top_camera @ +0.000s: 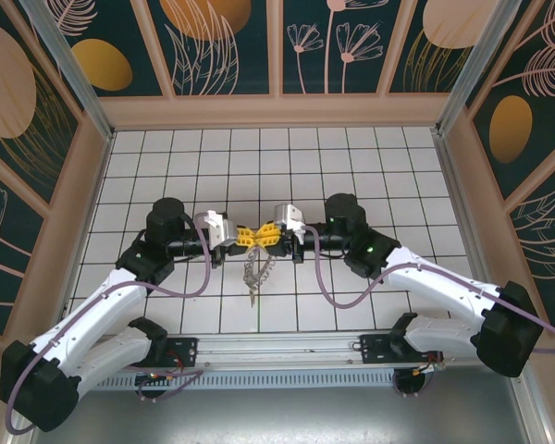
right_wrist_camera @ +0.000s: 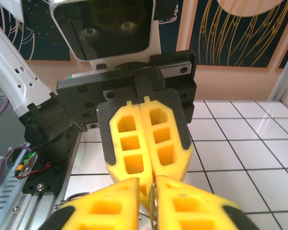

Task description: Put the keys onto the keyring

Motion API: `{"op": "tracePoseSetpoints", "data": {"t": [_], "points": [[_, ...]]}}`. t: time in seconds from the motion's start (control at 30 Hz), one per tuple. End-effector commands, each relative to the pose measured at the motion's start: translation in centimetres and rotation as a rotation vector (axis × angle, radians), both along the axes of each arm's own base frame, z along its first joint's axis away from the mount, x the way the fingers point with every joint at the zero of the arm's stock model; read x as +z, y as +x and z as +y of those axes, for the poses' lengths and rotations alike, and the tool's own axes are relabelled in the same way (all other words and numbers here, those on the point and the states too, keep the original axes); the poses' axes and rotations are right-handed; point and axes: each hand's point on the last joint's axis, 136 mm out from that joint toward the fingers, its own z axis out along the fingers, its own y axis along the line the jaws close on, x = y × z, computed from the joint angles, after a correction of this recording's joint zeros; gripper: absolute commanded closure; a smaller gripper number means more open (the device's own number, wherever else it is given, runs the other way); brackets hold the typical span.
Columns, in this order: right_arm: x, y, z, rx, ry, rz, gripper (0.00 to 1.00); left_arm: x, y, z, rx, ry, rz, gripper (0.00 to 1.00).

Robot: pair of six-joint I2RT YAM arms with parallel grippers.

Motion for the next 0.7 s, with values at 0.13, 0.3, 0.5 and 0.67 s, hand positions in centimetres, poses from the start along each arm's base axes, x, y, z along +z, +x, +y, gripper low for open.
{"op": "tracePoseSetpoints", "data": {"t": [0.13,0.3,0.5,0.67], "points": [[0.6,-0.2,-0.4,0.001,-0.044,-0.013,0.73,1.2,1.0,0.3,0.069,-0.041,-0.059,1.0],[0.5,0.3,-0.9,-0.037,-0.085,-0.039,0.65,1.0,0.7,0.3,0.052,-0.042,-0.064,1.0],[1.0,0.4,-1.0,-0.036,-0.076,-0.028,0.66,0.8,0.7,0.3,0.05,-0.038,-0.058,1.0],[-0.1,0.8,-0.2,-0.022,-0.137,-0.001,0.73,0.9,0.4,0.2,0.036,-0.04,-0.06,1.0]]}}
